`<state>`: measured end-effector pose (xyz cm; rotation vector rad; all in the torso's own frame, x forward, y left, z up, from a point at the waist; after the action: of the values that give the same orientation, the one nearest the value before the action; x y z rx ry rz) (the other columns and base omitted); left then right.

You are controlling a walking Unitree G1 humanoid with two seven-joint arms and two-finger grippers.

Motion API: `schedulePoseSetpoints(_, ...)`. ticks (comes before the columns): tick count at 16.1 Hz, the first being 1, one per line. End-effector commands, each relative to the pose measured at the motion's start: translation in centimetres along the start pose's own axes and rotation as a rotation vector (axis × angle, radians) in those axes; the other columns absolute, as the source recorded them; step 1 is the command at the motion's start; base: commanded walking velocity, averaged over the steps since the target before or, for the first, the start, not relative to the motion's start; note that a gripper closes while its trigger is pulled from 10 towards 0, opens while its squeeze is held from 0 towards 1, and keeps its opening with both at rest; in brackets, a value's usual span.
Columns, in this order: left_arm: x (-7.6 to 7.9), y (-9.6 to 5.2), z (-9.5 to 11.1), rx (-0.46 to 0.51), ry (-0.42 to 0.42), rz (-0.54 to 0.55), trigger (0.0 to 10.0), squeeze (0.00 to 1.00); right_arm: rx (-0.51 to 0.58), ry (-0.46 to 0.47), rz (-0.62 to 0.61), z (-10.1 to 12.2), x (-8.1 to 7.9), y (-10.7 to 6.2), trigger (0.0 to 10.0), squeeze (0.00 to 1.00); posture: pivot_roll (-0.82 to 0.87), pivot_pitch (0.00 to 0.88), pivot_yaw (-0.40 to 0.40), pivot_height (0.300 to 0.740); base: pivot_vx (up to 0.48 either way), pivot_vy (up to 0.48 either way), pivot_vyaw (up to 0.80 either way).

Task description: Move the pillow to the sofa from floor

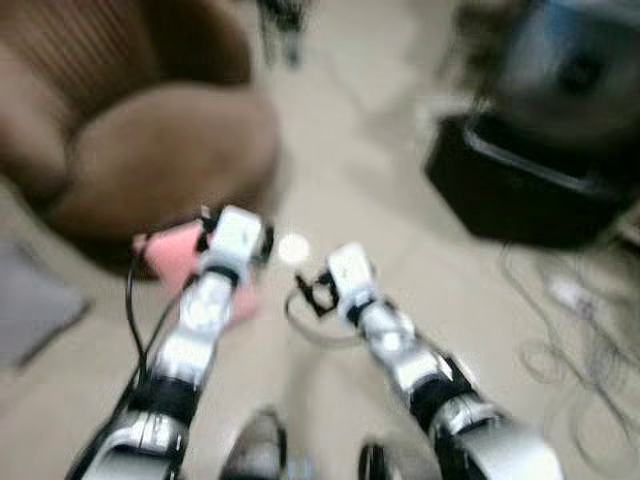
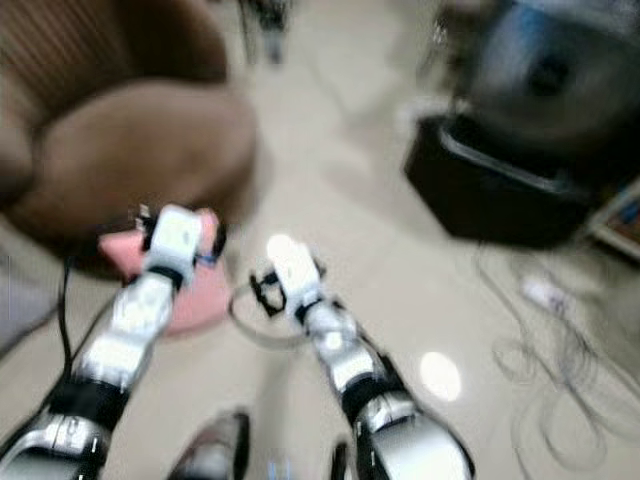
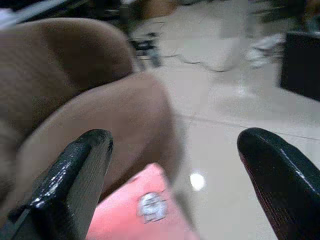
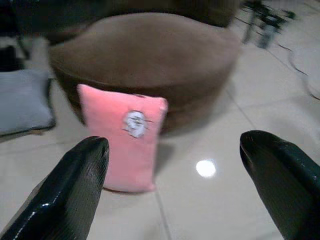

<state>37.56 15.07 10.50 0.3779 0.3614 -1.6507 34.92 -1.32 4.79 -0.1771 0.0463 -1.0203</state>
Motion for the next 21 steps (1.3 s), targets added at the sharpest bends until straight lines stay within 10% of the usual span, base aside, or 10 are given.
schedulePoseSetpoints(1, 0.5, -0.1, -0.2, -0.011, -0.004, -0.010, 10.0, 0.00, -0.019, 0.016, -0.008, -0.6, 0.2, -0.3, 10.0, 0.00, 0.11, 0.210, -0.048, 0.740, 0.000, 0.000, 0.73)
schedulePoseSetpoints(18, 0.1, -0.1, -1.2, -0.072, 0.014, 0.035, 10.0, 0.00, -0.028, 0.042, -0.030, -0.7, 1.0, -0.4, 10.0, 0.00, 0.10, 0.226, -0.058, 0.740, 0.000, 0.000, 0.56)
schedulePoseSetpoints(21, -1.8, -1.5, -1.7, -0.055, -0.014, 0.027, 10.0, 0.00, 0.035, 0.001, -0.034, 0.7, 4.1, -1.2, 10.0, 0.00, 0.10, 0.224, -0.061, 0.740, 0.000, 0.000, 0.00)
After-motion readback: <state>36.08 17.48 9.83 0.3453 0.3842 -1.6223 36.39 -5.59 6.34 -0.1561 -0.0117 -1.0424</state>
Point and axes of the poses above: a point about 5 cm out from each wrist's last joint towards the gripper, its own y axis pointing out of the wrist towards the gripper, its own z axis along the axis of the wrist's last joint, x = y × z, the point moved 4 cm from there along y, pointing out of the wrist towards the gripper, and after that the axes turned 5 degrees about y, right-handed, at the moved point
